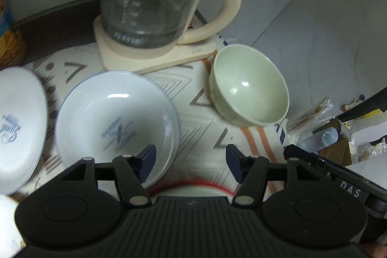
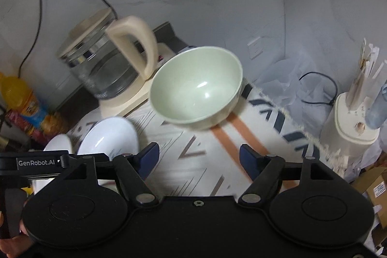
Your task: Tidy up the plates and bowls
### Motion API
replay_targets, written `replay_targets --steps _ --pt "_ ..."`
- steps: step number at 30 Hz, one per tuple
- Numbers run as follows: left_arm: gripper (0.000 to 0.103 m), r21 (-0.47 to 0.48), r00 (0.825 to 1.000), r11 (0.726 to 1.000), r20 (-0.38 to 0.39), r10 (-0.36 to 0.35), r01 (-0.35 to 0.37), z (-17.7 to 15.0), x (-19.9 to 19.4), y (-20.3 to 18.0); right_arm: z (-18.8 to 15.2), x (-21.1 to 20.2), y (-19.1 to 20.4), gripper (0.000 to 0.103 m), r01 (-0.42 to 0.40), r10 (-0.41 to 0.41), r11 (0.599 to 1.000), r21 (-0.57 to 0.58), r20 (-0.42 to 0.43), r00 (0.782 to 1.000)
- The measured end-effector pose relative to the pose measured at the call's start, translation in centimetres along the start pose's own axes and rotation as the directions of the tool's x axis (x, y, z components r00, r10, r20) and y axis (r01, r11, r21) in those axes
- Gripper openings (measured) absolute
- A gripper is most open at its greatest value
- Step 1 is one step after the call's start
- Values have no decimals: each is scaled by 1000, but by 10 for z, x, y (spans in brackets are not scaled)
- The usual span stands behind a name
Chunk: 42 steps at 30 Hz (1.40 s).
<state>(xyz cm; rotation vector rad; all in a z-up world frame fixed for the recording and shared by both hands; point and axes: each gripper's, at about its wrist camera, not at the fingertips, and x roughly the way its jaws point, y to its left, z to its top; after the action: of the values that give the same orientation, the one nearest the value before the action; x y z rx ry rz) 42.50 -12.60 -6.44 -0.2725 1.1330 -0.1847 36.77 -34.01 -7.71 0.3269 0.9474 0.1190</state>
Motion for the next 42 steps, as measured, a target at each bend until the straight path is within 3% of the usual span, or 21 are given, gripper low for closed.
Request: replay_targets --steps 14,28,32,39,42 --pt "62 23 1000 1000 5 14 -14 43 50 -21 35 46 -15 74 9 -8 998 67 -7 1000" --pt "57 15 998 999 -31 50 -50 58 102 -38 43 93 -37 56 38 -29 987 156 -60 998" --pt "42 -3 996 997 -44 80 -80 59 114 -39 44 105 -37 47 48 -34 986 162 -91 995" --pt "15 -35 997 998 -49 54 -56 57 122 -40 39 121 -38 20 57 -29 980 191 -146 989" --pt "14 -29 997 998 -45 57 -58 54 118 -45 36 117 -36 19 76 -50 980 186 -138 989"
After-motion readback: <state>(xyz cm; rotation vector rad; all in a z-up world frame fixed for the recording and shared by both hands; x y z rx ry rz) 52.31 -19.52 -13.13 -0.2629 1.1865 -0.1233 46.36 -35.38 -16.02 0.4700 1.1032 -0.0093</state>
